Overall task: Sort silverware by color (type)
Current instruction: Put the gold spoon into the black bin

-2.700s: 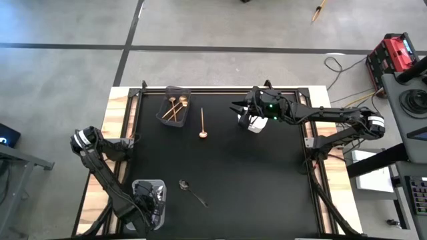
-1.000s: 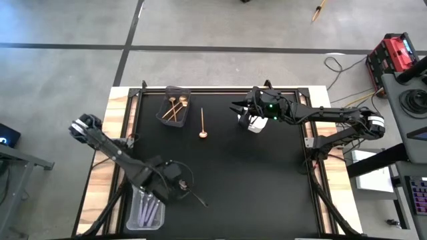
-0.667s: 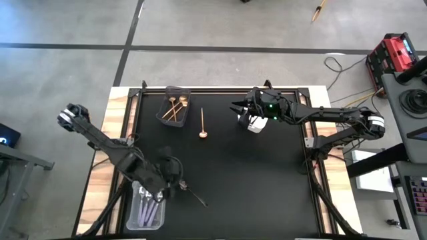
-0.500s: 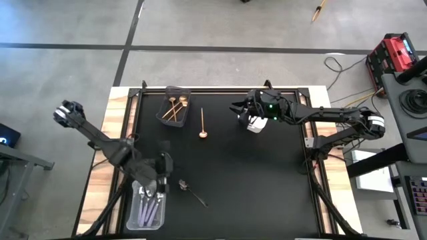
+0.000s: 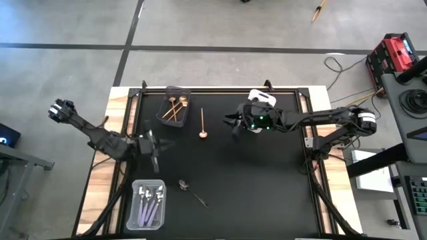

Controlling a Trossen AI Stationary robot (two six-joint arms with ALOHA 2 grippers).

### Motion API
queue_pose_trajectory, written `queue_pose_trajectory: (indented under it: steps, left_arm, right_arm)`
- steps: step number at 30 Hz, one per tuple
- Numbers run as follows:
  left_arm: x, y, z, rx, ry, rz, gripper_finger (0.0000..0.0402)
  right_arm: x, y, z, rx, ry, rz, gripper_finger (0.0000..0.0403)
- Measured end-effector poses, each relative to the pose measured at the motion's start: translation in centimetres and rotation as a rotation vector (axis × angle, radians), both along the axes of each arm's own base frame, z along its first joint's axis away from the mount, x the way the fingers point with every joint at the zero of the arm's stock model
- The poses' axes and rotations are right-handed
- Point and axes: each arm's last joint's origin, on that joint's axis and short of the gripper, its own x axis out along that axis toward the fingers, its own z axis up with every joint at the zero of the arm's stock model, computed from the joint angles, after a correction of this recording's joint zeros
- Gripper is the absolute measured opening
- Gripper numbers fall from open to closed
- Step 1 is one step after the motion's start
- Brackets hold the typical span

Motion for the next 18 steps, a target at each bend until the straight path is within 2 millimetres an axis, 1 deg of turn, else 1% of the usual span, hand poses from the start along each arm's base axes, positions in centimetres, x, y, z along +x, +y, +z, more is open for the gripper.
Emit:
queue_pose_trajectory:
  steps: [3, 7, 12, 18]
  left_arm:
    - [-0.8, 0.9, 0.6, 0.018, -0.033, 0.022, 0.0000]
    - [-1.8, 2.0, 0.7, 0.054, -0.056, 0.051, 0.0000]
    - [-2.8, 2.7, 0.0, 0.056, -0.075, 0.049, 0.0000]
    - [-3.5, 3.0, -1.0, 0.087, -0.085, 0.048, 0.0000]
  right_arm:
    - [0.7, 0.2, -0.8, -0.009, 0.013, 0.012, 0.0109]
    - [1.3, 0.2, -1.3, 0.026, -0.018, 0.002, 0.0109]
    - [1.8, 0.6, -1.8, 0.054, -0.032, 0.005, 0.0109]
    - [2.2, 1.4, -1.1, 0.075, -0.116, 0.023, 0.0109]
